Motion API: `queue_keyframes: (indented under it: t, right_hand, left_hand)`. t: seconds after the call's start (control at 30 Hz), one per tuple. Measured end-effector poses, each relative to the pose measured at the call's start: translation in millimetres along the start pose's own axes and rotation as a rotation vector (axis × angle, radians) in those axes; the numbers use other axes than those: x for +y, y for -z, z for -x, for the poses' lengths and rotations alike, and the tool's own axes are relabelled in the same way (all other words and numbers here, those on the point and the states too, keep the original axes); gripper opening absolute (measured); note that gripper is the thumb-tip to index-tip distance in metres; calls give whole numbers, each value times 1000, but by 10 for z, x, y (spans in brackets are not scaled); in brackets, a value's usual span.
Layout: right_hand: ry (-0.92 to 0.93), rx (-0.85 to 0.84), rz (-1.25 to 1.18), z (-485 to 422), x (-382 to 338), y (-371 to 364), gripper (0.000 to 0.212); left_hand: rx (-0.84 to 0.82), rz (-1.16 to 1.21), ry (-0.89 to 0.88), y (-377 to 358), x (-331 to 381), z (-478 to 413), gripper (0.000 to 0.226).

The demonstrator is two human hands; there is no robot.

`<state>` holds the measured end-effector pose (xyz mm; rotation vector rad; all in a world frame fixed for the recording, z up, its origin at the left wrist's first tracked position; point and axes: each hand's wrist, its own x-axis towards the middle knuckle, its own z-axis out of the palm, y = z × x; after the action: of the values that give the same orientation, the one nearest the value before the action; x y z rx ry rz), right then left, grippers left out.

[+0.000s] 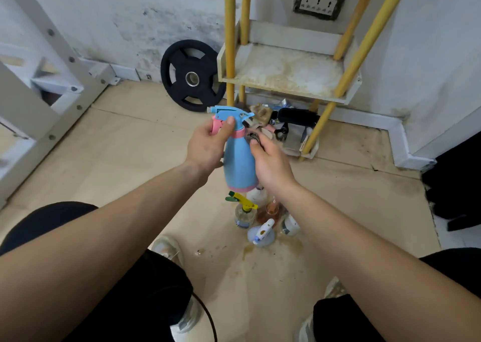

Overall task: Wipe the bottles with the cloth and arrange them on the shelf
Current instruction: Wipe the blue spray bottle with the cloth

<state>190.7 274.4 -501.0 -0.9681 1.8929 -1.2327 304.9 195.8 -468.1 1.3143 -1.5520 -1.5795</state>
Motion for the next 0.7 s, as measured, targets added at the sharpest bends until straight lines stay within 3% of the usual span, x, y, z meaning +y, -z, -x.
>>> queue_keyframes:
  t: [0.3,0.57,0.7]
  right_hand:
    - [-60,-99,24,-488,-16,-797,22]
    - [-325,-79,50,-881,654,-1472,27]
    - [-427,-112,24,-1020,969,-1806,34]
  left_hand:
    - [306,-377,-167,737,-300,-599,20]
    - [439,-586,148,1196,-1298,-1200,33]
    - [472,-568,254,1377,-1777,-1459,32]
